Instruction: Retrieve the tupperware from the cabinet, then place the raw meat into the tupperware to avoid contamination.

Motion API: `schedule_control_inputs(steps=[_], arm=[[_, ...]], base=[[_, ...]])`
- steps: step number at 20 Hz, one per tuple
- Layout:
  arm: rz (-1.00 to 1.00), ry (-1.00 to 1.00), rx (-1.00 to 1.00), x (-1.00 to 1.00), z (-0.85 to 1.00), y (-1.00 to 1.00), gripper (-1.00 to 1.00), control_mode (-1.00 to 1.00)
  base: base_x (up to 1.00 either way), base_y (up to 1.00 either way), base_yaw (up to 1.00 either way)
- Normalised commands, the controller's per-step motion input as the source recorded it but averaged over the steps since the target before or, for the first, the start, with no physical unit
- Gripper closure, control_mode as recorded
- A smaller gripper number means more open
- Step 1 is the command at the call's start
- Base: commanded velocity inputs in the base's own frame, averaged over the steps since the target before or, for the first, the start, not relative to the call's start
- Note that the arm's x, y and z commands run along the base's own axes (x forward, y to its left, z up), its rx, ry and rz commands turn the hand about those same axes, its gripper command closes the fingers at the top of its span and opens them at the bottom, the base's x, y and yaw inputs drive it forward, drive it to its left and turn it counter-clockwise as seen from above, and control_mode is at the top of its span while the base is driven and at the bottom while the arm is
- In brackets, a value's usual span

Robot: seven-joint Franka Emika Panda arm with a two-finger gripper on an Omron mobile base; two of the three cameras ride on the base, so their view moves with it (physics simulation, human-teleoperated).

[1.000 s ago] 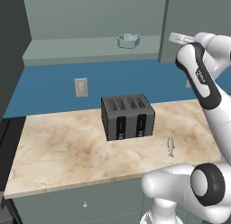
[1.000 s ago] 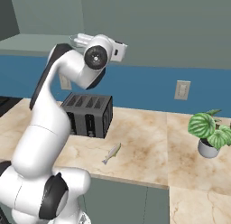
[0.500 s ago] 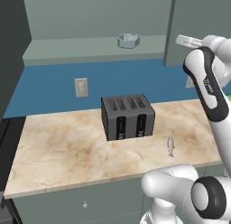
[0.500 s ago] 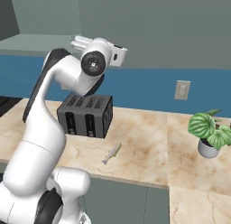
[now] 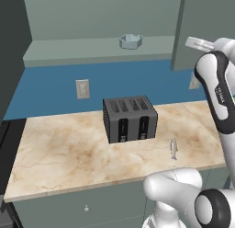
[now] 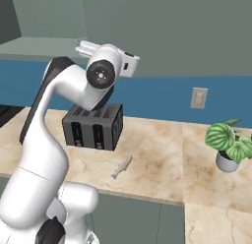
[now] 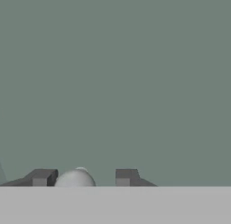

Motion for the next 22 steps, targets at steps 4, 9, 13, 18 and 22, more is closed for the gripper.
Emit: schedule_control_inputs(steps=[4, 9, 13, 18, 22], arm=[[0.0, 0.0, 0.03, -0.6, 0.47, -0.69, 1.0, -1.0], [0.0, 0.0, 0.03, -0.64, 0.44, -0.71, 1.0, -1.0], [0.0, 0.0, 0.04, -0.66, 0.35, -0.74, 1.0, -1.0], [0.0, -0.02, 0.05, -0.63, 0.16, -0.74, 1.0, -1.0], [0.0, -0.13, 0.06, -0.6, 0.06, -0.57, 1.0, -1.0]], base=[[0.0, 0.0, 0.0], [0.0, 0.0, 0.0], [0.0, 0.0, 0.0], [0.0, 0.0, 0.0], [0.0, 0.0, 0.0]])
